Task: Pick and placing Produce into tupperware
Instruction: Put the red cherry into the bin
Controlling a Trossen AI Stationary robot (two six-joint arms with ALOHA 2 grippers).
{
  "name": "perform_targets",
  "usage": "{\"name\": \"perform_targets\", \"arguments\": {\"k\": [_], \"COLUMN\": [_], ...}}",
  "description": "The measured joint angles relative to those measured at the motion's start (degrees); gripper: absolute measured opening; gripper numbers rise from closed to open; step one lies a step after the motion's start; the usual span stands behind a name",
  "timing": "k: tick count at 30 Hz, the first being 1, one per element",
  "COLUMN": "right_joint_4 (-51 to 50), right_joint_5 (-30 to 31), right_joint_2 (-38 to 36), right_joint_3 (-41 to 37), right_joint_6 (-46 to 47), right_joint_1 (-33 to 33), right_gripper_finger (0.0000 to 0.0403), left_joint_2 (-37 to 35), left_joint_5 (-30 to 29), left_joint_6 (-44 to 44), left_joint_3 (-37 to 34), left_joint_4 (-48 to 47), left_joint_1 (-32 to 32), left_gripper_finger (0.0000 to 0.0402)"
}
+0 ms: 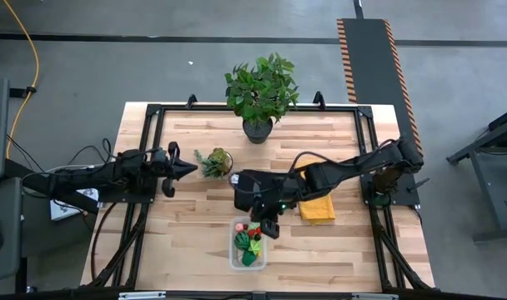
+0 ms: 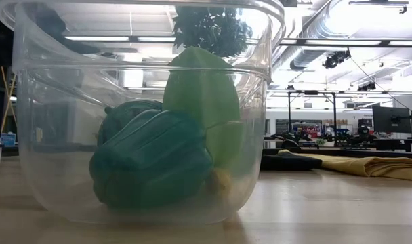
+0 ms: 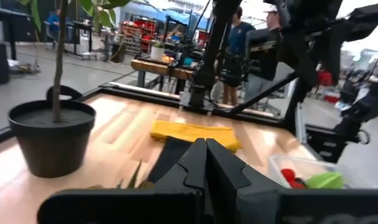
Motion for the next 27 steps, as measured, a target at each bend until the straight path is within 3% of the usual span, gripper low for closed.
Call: {"name": "perform_targets", "arguments": {"k": [9, 27], "right_joint_4": [-1.29, 0.2], "right_joint_5": [-3.72, -5.13], "right_joint_2": [5.9, 10.71], "right_joint_3": [0.0, 0.0], "right_joint_6": [1.31, 1.94], "right_joint_1": [3.06, 3.61], "right_gripper_finger": [0.0101, 0.0082], "left_joint_2": [2.48, 5.4], "left_joint_5": [-1.29, -1.53], "left_joint_6": [1.72, 1.79], "left_joint_3": [0.04, 0.04], "left_joint_4": [-0.21, -0.28], "left_joint_1": [0.0, 0.0], "left_gripper_finger": [0.0, 0.0002]}}
